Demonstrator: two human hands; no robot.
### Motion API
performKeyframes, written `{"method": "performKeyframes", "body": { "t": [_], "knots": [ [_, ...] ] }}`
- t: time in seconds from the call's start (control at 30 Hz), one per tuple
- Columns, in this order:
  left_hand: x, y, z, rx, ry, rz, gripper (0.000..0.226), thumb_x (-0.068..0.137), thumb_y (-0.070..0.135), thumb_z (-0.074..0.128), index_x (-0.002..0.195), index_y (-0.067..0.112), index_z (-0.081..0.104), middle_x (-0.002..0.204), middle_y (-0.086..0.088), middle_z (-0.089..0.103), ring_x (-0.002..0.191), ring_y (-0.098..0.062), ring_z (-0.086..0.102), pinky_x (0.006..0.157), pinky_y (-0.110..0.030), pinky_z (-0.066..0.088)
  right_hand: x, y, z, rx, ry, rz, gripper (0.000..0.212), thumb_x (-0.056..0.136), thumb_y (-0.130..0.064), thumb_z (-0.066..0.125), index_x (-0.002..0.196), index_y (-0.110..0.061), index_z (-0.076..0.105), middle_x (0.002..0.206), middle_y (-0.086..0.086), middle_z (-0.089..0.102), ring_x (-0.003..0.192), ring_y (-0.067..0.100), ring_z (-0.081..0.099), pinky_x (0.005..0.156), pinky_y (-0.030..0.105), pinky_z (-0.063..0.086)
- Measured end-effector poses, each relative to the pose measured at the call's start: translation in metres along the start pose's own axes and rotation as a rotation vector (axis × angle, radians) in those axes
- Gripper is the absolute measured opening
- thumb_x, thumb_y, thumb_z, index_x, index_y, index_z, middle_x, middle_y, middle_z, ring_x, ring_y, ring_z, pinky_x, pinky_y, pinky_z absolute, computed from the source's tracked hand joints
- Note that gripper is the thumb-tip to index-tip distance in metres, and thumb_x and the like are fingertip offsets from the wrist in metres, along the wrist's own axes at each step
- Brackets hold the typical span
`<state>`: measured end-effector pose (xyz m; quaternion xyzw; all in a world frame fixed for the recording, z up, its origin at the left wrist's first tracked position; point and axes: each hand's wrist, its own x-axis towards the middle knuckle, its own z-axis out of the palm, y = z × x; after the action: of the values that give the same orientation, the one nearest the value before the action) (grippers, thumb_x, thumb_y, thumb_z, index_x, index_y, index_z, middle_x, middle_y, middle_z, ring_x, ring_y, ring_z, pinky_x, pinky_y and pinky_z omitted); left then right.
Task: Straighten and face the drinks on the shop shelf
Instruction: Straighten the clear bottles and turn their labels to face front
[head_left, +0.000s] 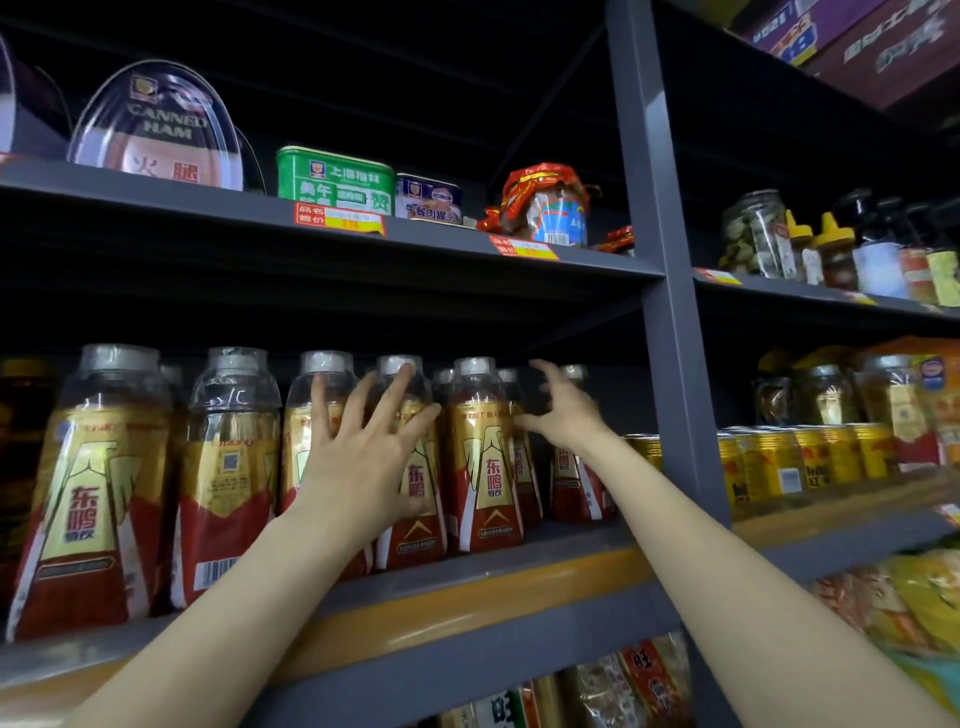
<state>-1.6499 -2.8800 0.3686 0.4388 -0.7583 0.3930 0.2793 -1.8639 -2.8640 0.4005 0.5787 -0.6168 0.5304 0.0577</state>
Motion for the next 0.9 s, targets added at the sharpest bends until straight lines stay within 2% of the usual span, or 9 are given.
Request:
{"method": "performKeyframes", "body": {
  "t": [0.13,0.2,0.3,0.4,0.43,0.53,0.67,0.73,0.9],
  "knots": [
    [0.0,-0.001,0.003,0.005,0.017,-0.004,0.094,0.078,0.067,0.052,0.145,0.041,-0.007,0.153,-0.001,-0.027,0.143,-0.029,-0.014,0.102,-0.058,-0.022,0.011,-0.001,0.013,-0.034,-0.181,0.066,0.085,0.091,-0.008,0.057,0.151,-0.034,0.003,0.15,0.011,0.034,0.132,0.028,0.042,0.105,0.04,0.038],
    [0.0,-0.002,0.003,0.007,0.015,0.0,0.094,0.078,0.068,0.051,0.145,0.041,-0.009,0.153,0.0,-0.027,0.143,-0.028,-0.014,0.101,-0.057,-0.023,0.014,0.001,0.018,-0.04,-0.189,0.089,0.089,0.091,-0.003,0.054,0.15,-0.038,-0.002,0.151,0.013,0.032,0.127,0.027,0.046,0.098,0.036,0.042],
    [-0.002,-0.002,0.003,-0.031,0.028,0.004,0.093,0.077,0.066,0.054,0.145,0.042,-0.005,0.154,0.0,-0.024,0.143,-0.027,-0.013,0.101,-0.056,-0.025,0.013,-0.002,0.02,-0.049,-0.128,0.122,0.095,0.087,0.007,0.053,0.15,-0.04,-0.001,0.156,0.014,0.02,0.133,0.029,0.039,0.093,0.032,0.045],
    [-0.003,-0.002,0.002,-0.053,0.039,0.002,0.093,0.076,0.065,0.056,0.146,0.042,-0.001,0.155,0.001,-0.02,0.144,-0.027,-0.012,0.101,-0.055,-0.026,0.005,-0.009,0.016,-0.084,-0.05,0.143,0.096,0.085,0.008,0.055,0.151,-0.038,0.002,0.155,0.015,0.02,0.122,0.028,0.051,0.064,0.019,0.046],
    [-0.003,-0.002,0.001,-0.046,0.035,0.005,0.093,0.076,0.065,0.056,0.146,0.042,-0.001,0.155,0.001,-0.02,0.144,-0.027,-0.011,0.101,-0.055,-0.025,0.001,-0.011,0.013,-0.107,-0.039,0.141,0.096,0.085,0.006,0.057,0.151,-0.038,0.002,0.154,0.016,0.022,0.118,0.028,0.053,0.061,0.019,0.045],
    [-0.004,-0.002,-0.001,-0.047,0.033,0.007,0.093,0.076,0.064,0.057,0.146,0.04,0.0,0.156,0.0,-0.019,0.144,-0.027,-0.01,0.1,-0.055,-0.025,-0.012,-0.018,-0.007,-0.148,-0.042,0.135,0.097,0.085,0.002,0.062,0.151,-0.036,0.001,0.155,0.015,0.02,0.126,0.03,0.046,0.075,0.026,0.042],
    [-0.003,-0.001,-0.002,-0.039,0.025,0.002,0.091,0.078,0.063,0.056,0.147,0.04,0.001,0.156,-0.001,-0.019,0.144,-0.028,-0.01,0.1,-0.055,-0.024,-0.034,-0.013,-0.028,-0.008,-0.103,0.09,0.118,0.075,-0.013,0.078,0.149,-0.031,-0.012,0.156,0.016,0.018,0.141,0.033,0.026,0.111,0.044,0.031],
    [-0.004,-0.001,-0.005,-0.035,0.017,0.003,0.091,0.078,0.063,0.056,0.147,0.039,0.001,0.156,-0.001,-0.019,0.144,-0.028,-0.009,0.101,-0.055,-0.024,-0.046,-0.009,-0.024,0.046,-0.142,0.089,0.124,0.071,-0.014,0.081,0.149,-0.03,-0.015,0.155,0.013,0.022,0.139,0.031,0.03,0.112,0.048,0.03],
    [-0.004,-0.005,-0.011,-0.074,-0.012,0.007,0.085,0.081,0.059,0.056,0.146,0.04,0.005,0.157,-0.001,-0.015,0.144,-0.028,-0.007,0.104,-0.057,-0.019,-0.078,-0.01,-0.026,0.156,0.021,-0.115,0.121,0.068,-0.011,0.083,0.149,-0.035,-0.002,0.151,-0.001,0.031,0.134,0.02,0.037,0.11,0.045,0.034]
  ]
}}
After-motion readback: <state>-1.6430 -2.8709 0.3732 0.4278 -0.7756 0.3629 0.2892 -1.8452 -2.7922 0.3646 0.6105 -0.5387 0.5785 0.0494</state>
